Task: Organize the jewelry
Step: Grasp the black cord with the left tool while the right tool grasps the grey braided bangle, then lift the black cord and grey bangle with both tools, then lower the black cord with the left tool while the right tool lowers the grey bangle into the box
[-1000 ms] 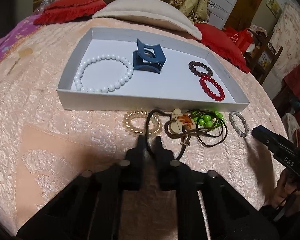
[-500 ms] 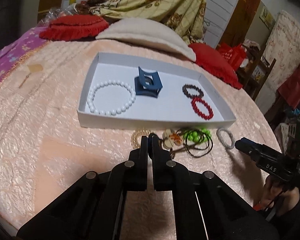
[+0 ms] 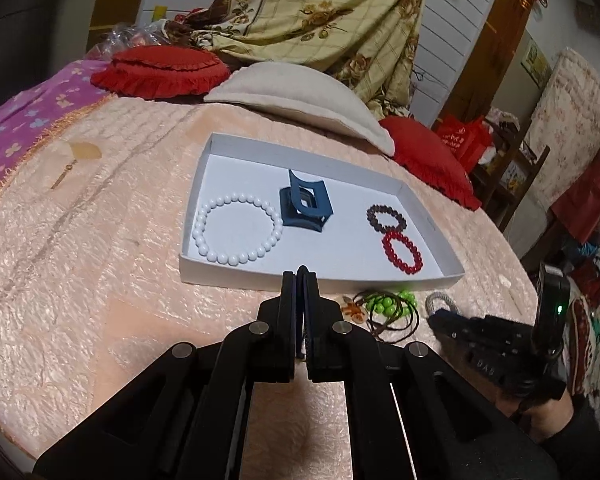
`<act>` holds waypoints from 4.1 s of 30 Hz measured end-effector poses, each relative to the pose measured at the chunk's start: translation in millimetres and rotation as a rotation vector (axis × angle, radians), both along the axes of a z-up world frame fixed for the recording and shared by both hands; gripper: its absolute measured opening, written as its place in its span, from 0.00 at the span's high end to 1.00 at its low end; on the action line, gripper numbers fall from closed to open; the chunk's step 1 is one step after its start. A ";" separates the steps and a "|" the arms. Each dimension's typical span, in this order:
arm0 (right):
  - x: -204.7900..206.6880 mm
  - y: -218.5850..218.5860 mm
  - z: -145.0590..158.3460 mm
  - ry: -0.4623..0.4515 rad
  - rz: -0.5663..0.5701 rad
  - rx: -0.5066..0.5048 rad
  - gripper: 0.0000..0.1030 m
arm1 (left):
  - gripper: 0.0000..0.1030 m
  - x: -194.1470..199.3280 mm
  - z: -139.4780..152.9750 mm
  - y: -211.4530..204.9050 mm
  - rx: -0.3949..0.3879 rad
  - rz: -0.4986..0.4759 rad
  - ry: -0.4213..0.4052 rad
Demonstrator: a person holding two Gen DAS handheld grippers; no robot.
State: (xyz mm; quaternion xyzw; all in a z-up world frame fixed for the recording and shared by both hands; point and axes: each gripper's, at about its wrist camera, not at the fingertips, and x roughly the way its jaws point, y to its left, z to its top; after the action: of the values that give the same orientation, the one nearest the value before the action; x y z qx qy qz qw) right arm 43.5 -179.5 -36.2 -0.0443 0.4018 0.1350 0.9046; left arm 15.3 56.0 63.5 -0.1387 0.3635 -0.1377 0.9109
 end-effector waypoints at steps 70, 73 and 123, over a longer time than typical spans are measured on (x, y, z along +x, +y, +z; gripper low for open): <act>-42.3 20.2 27.8 -0.097 0.040 0.077 0.94 | 0.98 8.2 -24.6 -16.8 0.173 0.042 0.089; -41.3 18.0 34.2 -0.113 0.034 0.096 0.94 | 0.98 6.6 -16.4 -16.9 0.166 0.025 0.080; 94.8 60.8 22.7 -0.010 0.008 0.176 0.76 | 0.57 102.8 -29.0 -37.3 0.120 0.087 0.204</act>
State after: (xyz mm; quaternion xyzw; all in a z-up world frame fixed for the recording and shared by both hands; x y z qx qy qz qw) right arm 138.4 -118.7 -13.5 0.0334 0.3834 0.1731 0.9066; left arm 118.1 18.7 34.4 -0.1129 0.4555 -0.0610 0.8809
